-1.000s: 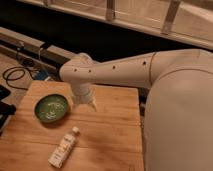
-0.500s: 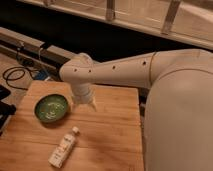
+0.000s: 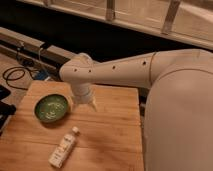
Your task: Place the bottle in the ceramic bowl
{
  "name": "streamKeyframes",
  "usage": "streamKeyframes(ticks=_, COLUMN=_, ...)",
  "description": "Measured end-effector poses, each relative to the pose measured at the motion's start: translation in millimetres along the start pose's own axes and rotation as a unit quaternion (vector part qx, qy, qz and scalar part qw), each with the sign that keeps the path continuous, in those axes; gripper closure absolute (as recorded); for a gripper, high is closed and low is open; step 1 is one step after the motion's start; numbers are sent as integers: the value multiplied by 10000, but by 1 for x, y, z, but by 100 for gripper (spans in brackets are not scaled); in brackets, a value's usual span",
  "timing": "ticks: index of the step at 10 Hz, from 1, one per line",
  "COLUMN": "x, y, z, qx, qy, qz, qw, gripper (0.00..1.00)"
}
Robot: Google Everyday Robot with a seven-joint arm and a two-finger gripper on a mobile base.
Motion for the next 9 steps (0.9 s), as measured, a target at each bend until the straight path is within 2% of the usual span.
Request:
streamKeyframes(ticks=6, x=0, y=0, z=0, qx=9, qy=-12, qz=-4, qw=10000, gripper=35)
streamKeyframes(ticks=9, x=-11, y=4, z=-1, qx=-96, qy=-181, qz=28, qw=9998, gripper=35)
